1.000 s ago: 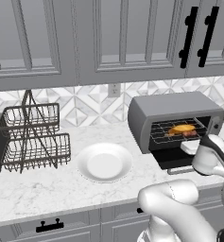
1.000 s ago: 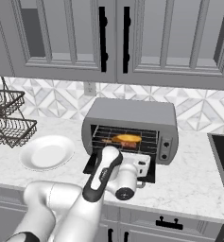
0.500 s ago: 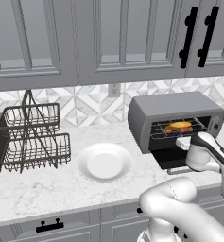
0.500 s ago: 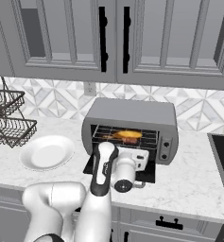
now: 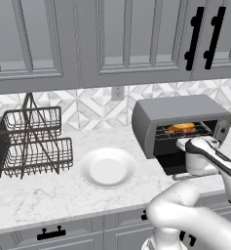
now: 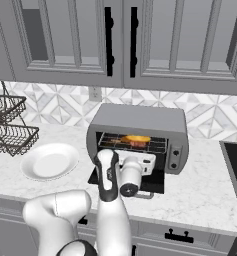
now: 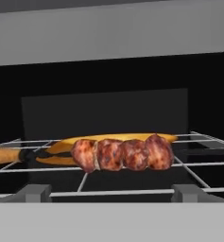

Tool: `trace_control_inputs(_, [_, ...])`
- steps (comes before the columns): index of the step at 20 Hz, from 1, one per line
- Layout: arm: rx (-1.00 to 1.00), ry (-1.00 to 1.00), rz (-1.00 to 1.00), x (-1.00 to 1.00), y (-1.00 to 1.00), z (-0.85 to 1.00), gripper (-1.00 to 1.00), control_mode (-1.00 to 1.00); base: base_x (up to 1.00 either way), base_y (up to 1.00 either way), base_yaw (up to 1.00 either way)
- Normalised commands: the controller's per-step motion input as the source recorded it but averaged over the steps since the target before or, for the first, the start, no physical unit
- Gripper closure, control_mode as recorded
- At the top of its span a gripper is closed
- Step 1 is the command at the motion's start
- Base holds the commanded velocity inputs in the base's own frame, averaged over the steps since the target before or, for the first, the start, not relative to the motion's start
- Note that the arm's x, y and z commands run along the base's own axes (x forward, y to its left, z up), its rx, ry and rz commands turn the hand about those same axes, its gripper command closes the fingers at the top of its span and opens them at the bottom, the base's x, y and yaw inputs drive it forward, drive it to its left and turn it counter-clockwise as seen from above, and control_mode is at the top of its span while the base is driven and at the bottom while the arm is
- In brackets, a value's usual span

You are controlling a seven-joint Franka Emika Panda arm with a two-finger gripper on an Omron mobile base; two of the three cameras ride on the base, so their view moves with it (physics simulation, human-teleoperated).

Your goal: Pick up the kebab skewer and baguette bread, and place them inside the toaster oven. Close the toaster oven door and start by setting the timer.

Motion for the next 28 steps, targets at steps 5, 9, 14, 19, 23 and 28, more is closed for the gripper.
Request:
trace_control_inputs(5, [0.00,0.01,0.00,0.22,0.01,0.00,-1.00,-1.00,0.00,0.00,0.00])
trace_control_inputs(9, [0.00,0.02,0.00,0.21,0.01,0.00,-1.00,-1.00,0.00,0.00,0.00])
trace_control_inputs(14, [0.00,0.01,0.00,0.21,0.00,0.00,-1.00,-1.00,0.00,0.00,0.00])
trace_control_inputs(19, [0.00,0.00,0.00,0.20,0.00,0.00,-1.00,-1.00,0.00,0.00,0.00])
trace_control_inputs(23, [0.00,0.00,0.00,0.20,0.00,0.00,-1.00,-1.00,0.00,0.00,0.00])
trace_control_inputs(28, [0.00,0.00,0.00,0.10,0.00,0.00,-1.00,-1.00,0.00,0.00,0.00])
